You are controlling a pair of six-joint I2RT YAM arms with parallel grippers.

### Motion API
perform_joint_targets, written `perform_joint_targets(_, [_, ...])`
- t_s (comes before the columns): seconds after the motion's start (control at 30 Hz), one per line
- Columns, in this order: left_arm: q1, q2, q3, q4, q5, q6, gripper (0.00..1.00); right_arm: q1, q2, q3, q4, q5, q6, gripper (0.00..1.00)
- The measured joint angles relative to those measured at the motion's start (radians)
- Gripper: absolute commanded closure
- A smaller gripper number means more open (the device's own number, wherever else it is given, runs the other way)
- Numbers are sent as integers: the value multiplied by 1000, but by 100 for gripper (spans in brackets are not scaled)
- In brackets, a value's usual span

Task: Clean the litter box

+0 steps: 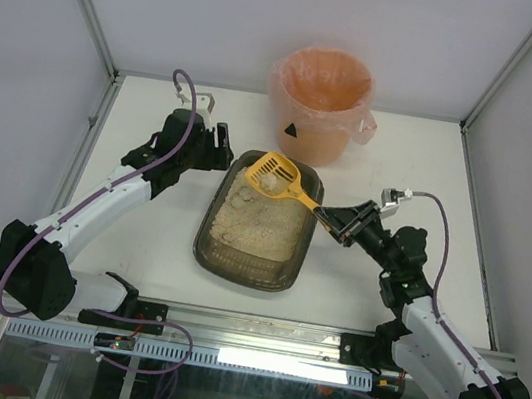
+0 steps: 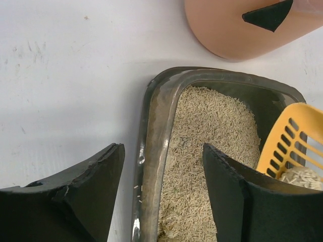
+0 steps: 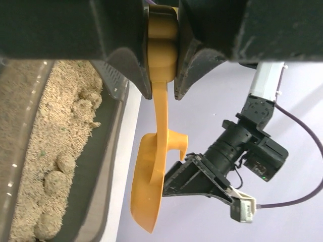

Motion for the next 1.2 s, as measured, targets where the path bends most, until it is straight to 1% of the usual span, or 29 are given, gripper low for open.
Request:
perform_joint_targets(0.2, [0,-5,-3,-1,3,-9,32,-1,-12,172,-183,23,-5,100])
perform_joint_targets(0.33, [0,-14,-4,-3,2,-14,31,-2,13,367,-336,71,-34,100])
perform_joint_targets(0.5, [0,-33,-5,-10,2,-15,30,-29,101,630,-462,143,-81,100])
perform_joint_targets(0.67, [1,-48,-5,-10,0,-14,30,-88,227,797,-513,212,-151,100])
perform_joint_targets(0.77, [6,-51,-5,-11,1,-14,30,-128,317,861,-526,238,-199,100])
perform_joint_targets(0.93, [13,-50,-5,-12,3,-14,30,-162,492,1019,-613,274,-340,100])
perform_joint_targets(1.1, [20,-45,-4,-19,12,-14,31,-164,683,1286,-780,289,-562,100])
perform_joint_targets(1.2, [27,-40,-5,-27,22,-14,32,-147,772,1433,-897,332,-708,100])
